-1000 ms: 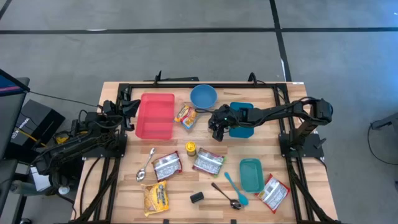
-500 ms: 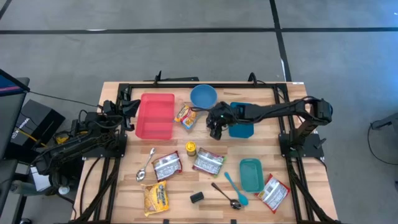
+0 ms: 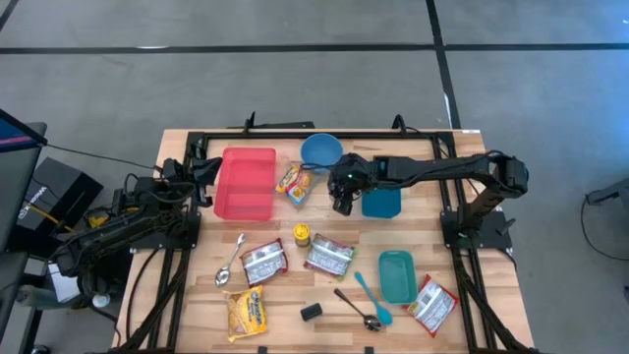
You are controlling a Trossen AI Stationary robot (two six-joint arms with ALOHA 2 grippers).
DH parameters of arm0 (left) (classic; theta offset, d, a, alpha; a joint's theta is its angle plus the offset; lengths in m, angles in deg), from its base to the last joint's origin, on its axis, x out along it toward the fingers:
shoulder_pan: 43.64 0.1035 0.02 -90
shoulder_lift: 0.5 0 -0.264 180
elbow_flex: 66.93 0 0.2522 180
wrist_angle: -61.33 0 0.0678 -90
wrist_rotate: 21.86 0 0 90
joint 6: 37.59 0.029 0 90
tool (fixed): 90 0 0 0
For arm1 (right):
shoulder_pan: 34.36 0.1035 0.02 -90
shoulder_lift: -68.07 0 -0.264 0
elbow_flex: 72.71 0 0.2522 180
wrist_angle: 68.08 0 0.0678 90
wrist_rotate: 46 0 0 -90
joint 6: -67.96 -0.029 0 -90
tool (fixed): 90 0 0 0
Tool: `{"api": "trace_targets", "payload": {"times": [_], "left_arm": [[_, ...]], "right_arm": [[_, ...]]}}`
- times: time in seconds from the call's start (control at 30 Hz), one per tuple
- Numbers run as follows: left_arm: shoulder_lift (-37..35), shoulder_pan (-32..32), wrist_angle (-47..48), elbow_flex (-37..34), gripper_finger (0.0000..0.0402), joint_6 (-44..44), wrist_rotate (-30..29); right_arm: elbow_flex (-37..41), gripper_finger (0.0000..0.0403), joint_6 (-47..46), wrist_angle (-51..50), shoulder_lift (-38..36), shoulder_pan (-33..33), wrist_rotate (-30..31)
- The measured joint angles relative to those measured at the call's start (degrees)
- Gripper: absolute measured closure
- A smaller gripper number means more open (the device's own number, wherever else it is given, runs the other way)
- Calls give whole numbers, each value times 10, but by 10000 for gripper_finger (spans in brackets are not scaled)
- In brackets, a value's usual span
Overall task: Pick & Place Food Item
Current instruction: Put the black seasoning bottle into the blue bin
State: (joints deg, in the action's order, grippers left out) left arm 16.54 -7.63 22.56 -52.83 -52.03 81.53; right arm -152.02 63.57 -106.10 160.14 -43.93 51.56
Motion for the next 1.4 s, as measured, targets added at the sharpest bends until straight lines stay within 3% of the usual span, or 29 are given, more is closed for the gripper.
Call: {"api": "trace_targets", "payload": {"times": [0.6,1.2,1.4], "left_arm": [[3,0,0,0,402,0,0],[3,0,0,0,402,0,0],[3,0,0,0,402,0,0]], "right_arm": [[1,205,-27,-101,-146,2,111],[2,205,-61,-201,-156,-30,171],[61,205,-76,-171,-165,-34,185]]}}
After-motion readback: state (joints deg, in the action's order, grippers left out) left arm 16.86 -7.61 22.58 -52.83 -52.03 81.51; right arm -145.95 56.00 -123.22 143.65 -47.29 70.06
